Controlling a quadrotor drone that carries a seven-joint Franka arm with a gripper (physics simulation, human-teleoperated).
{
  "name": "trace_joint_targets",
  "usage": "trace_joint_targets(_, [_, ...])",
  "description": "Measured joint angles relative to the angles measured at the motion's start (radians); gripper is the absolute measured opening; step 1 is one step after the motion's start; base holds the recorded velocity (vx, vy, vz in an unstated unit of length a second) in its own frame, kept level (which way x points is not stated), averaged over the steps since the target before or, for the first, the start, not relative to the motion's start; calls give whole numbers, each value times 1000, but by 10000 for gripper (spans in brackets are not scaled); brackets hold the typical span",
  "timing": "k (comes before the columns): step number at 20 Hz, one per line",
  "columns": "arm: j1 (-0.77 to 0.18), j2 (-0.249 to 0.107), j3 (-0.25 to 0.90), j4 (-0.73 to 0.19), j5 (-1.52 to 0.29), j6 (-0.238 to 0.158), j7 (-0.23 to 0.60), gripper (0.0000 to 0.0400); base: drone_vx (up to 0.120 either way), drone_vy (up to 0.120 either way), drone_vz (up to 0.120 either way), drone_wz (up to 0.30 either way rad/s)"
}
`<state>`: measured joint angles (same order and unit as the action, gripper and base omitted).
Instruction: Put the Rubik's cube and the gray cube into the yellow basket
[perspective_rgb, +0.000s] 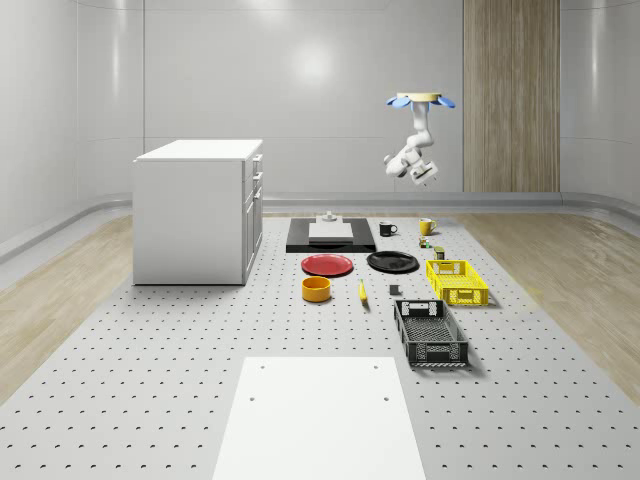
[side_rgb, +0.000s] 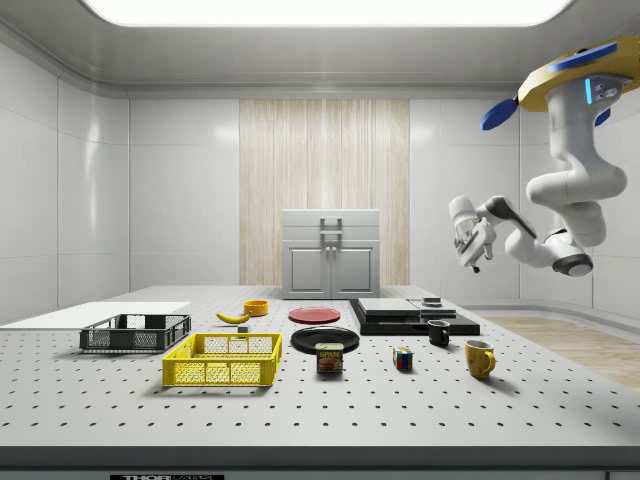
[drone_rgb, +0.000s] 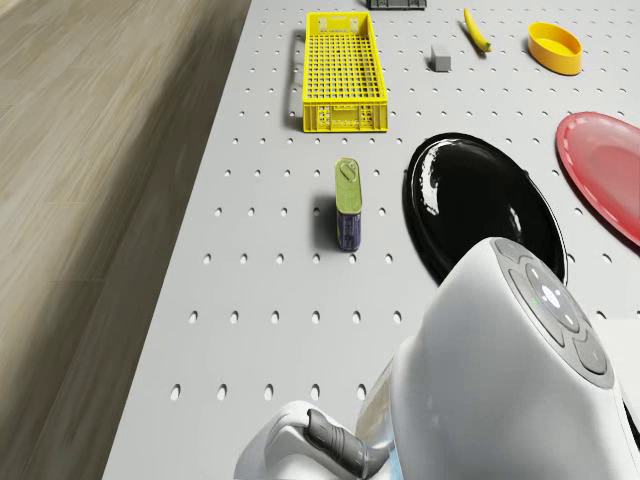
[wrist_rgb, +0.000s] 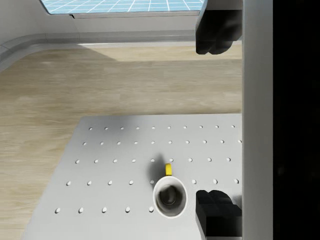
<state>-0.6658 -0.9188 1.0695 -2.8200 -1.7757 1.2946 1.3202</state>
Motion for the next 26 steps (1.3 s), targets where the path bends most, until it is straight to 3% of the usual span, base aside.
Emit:
trace_joint_targets(5, [-196, -57, 102, -59, -155, -90, 131, 400, 120, 0, -120, 0])
trace_joint_targets(10, [-297, -101, 151, -73, -201, -126, 198, 400, 120, -80, -120, 0])
trace_joint_targets(21, [-376, -171, 196, -75, -198, -110, 256, 400, 120, -116, -120, 0])
trace_joint_targets(26, [-391, -199, 208, -73, -185, -90, 269, 400, 120, 0, -120, 0])
